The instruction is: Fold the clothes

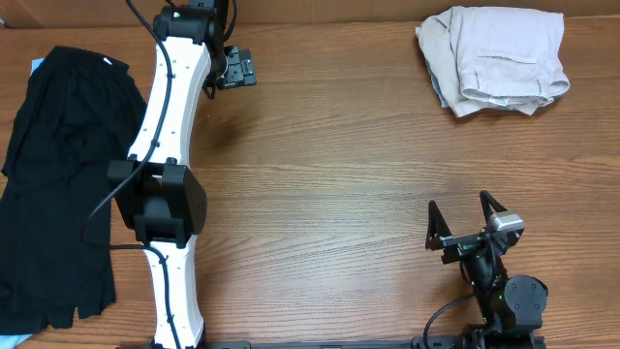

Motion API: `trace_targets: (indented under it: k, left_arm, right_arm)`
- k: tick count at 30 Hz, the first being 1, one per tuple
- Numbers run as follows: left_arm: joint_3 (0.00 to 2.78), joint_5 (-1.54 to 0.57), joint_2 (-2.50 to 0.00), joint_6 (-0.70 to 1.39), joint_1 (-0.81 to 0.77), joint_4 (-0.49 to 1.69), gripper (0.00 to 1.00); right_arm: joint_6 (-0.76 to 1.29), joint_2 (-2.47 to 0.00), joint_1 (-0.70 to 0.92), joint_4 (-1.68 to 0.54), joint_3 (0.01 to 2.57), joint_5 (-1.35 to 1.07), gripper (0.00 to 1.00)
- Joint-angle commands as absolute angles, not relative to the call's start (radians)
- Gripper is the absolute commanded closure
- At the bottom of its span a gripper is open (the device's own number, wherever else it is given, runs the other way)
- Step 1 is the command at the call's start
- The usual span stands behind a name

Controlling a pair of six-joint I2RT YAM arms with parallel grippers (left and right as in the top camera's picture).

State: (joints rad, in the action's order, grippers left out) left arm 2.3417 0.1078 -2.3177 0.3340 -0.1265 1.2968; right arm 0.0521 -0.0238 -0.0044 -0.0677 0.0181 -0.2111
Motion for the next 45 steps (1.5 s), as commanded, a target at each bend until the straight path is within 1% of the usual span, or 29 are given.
trace_targets:
  k: [1,35,41,45]
  left_arm:
    - [2.334,0.104,-2.331,0.322,-0.125,1.296,0.00]
    - [2.334,0.104,-2.325,0.322,-0.125,1.297,0.00]
    - [2.334,0.110,-2.254,0.315,-0.125,1.288,0.00]
    - [2.304,0.102,-2.172,0.342,-0.126,1.195,0.00]
  right_arm:
    - [0.057,-0.002,0.003,-0.059,0.008,-0.228,0.00]
    - [0.057,-0.003,0.015,-0.059,0.008,-0.230,0.00]
    - [0.057,-0.003,0.015,-0.059,0.008,-0.230,0.00]
    - [0.056,-0.003,0.015,-0.059,0.008,-0.230,0.00]
